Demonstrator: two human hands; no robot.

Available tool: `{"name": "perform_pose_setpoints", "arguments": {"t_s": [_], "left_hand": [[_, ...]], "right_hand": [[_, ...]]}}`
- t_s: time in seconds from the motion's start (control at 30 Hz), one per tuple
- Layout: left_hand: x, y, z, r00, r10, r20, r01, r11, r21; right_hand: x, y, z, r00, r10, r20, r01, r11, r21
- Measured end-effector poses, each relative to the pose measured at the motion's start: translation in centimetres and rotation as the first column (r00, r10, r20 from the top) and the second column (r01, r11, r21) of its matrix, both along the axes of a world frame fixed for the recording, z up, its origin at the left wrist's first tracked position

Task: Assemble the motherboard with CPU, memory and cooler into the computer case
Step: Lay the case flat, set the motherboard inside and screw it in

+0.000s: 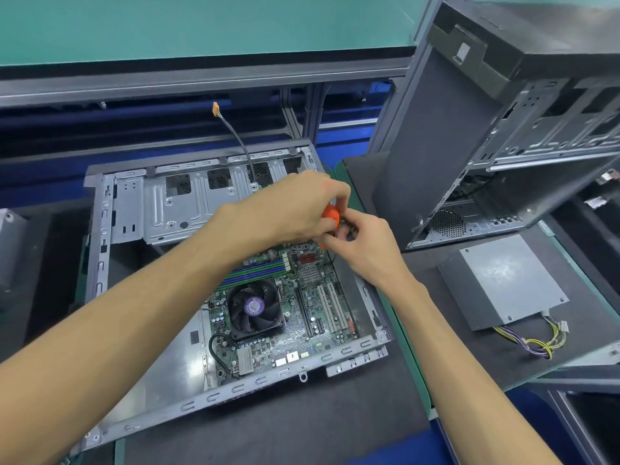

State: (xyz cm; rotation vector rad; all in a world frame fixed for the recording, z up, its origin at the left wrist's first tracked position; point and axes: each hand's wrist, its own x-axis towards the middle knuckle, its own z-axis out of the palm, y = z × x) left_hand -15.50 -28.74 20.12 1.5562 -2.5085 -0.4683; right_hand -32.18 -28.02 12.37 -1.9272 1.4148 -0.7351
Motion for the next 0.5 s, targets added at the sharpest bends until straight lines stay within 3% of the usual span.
{"name": "perform_pose_setpoints", "arguments": {"t_s": [0.07, 0.2, 0.4, 0.5], "left_hand": [[0.05, 0.06, 0.14, 0.999, -0.045, 0.003, 0.045, 0.999, 0.024], [-0.08, 0.4, -0.61, 0.988, 0.154, 0.016, -0.152, 0.984, -0.094], [0.27, -0.2, 0.13, 0.999, -0.034, 0.0, 0.034, 0.999, 0.032], [0.39, 0.05, -0.15, 0.995, 0.095, -0.006, -0.095, 0.995, -0.03]], "right_hand": [[0.0, 0.0, 0.15, 1.0, -0.012, 0.002, 0.012, 1.0, 0.004], [0.0, 0.09, 0.11, 1.0, 0.006, -0.005, -0.006, 1.0, 0.014], [0.05, -0.04, 0.17, 1.0, -0.018, -0.002, 0.018, 1.0, 0.018], [0.03, -0.08, 0.07, 1.0, -0.007, -0.008, 0.008, 1.0, 0.02]]}}
